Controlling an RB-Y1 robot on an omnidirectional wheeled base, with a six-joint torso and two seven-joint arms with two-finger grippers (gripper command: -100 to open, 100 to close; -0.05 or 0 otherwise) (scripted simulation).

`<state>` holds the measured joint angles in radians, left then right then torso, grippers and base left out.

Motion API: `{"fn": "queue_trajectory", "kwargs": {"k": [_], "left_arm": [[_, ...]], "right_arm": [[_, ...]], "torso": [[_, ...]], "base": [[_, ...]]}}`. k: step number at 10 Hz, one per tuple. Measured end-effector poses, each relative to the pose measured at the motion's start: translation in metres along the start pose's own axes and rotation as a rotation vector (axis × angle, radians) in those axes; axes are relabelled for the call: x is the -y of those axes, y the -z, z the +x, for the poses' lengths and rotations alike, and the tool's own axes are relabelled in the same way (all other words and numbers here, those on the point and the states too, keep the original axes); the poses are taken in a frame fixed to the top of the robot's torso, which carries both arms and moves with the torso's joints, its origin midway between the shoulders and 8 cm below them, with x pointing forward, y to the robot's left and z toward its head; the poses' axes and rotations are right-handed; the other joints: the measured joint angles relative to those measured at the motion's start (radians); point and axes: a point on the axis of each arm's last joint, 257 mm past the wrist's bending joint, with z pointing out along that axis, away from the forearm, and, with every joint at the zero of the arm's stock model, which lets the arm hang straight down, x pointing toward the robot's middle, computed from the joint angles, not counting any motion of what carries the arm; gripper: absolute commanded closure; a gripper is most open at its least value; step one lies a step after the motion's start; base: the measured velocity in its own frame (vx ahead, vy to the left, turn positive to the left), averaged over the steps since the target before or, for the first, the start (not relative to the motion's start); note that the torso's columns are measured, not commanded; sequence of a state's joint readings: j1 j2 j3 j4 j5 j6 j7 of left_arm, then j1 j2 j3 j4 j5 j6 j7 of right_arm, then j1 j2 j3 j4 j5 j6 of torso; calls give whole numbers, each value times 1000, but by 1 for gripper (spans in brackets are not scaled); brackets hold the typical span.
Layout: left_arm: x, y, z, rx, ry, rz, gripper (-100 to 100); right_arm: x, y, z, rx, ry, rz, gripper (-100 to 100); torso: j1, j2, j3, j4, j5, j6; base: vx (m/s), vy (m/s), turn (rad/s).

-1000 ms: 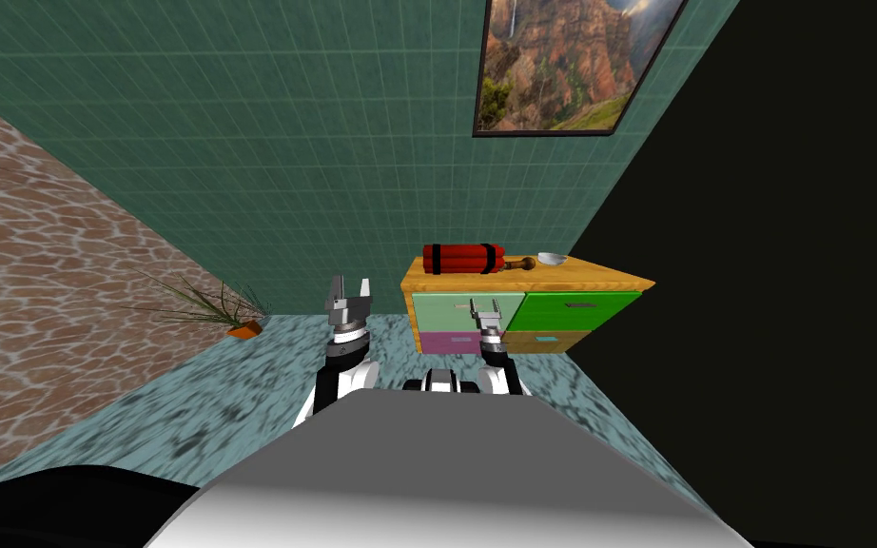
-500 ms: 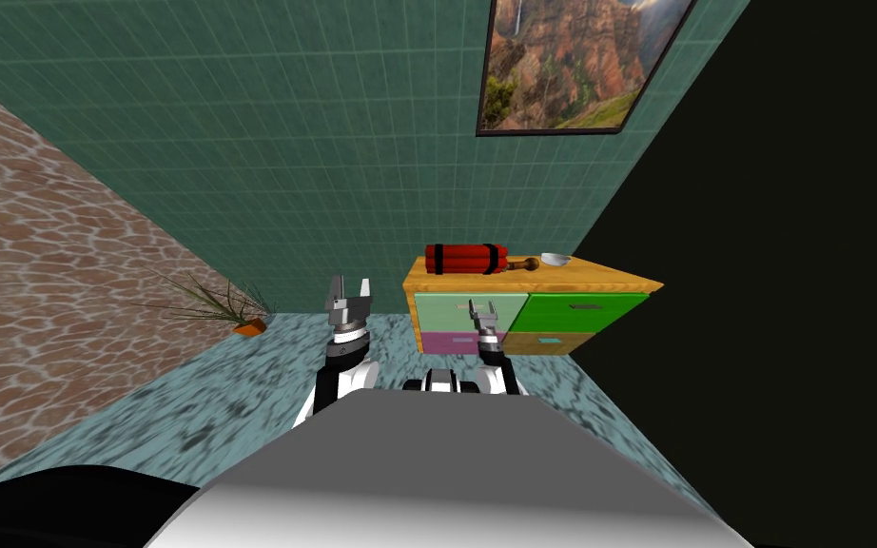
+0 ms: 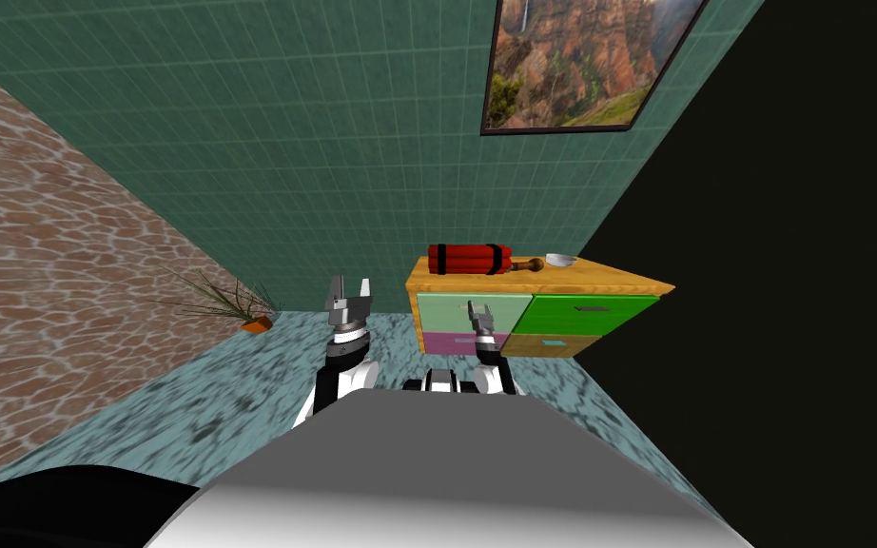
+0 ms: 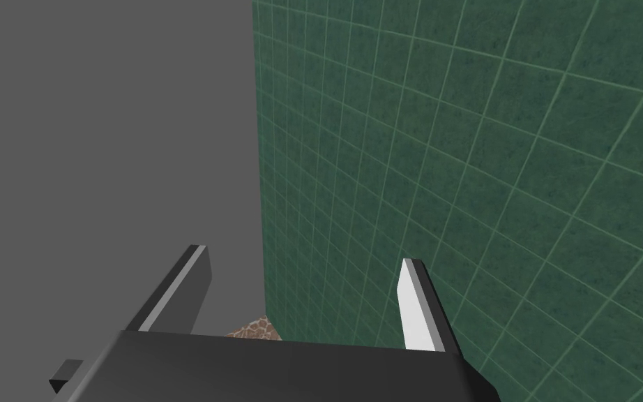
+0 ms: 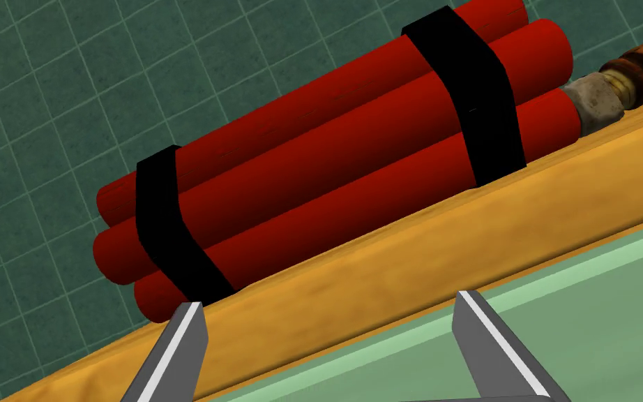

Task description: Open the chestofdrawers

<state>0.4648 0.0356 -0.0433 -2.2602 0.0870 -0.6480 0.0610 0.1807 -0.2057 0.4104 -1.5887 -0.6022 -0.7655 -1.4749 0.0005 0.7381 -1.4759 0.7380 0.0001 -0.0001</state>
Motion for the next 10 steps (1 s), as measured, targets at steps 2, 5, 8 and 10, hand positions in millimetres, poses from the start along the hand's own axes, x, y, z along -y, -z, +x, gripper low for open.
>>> {"fn": "queue_trajectory", "kwargs": {"k": [2,5,8,10], "left_arm": [[0,0,0,0,0,0,0],[0,0,0,0,0,0,0],[0,0,0,0,0,0,0],[0,0,0,0,0,0,0]], "right_arm": [[-3,0,-6,11,-62,-7,-100],[-13,2,-25,47,-179,-33,-100],[-16,4,-37,70,-277,-53,-100],[-23,5,-48,91,-346,-74,-100]], "torso": [[-1,0,0,0,0,0],[0,0,0,0,0,0],[0,0,0,0,0,0],[0,0,0,0,0,0]], "base": [[2,12,28],[1,17,42],[-1,14,33],[-2,18,44]]}}
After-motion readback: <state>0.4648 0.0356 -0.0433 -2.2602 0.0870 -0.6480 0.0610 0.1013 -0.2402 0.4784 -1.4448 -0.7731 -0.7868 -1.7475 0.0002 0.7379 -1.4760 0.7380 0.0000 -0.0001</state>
